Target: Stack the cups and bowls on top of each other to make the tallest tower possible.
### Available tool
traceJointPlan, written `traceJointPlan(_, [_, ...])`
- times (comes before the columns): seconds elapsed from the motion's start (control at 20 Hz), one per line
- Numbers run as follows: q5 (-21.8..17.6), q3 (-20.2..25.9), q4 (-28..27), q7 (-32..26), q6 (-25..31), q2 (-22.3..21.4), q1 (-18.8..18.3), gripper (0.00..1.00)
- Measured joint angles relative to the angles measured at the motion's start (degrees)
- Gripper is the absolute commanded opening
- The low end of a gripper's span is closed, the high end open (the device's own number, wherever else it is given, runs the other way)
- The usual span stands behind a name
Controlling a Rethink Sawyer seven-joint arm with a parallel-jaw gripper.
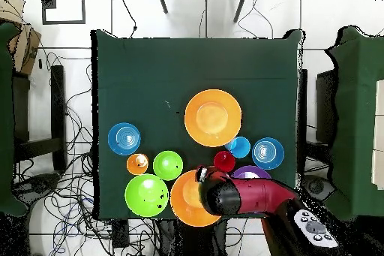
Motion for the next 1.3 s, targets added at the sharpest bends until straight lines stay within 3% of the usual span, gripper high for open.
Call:
traceJointPlan(0.75, [-2.2, 0.0, -2.5, 0.0, -2.7, 4.9, 0.2, 1.0])
traceJointPlan(1.3, [-2.5, 0.1, -2.6, 0.0, -2.7, 4.5, -0.7, 1.0])
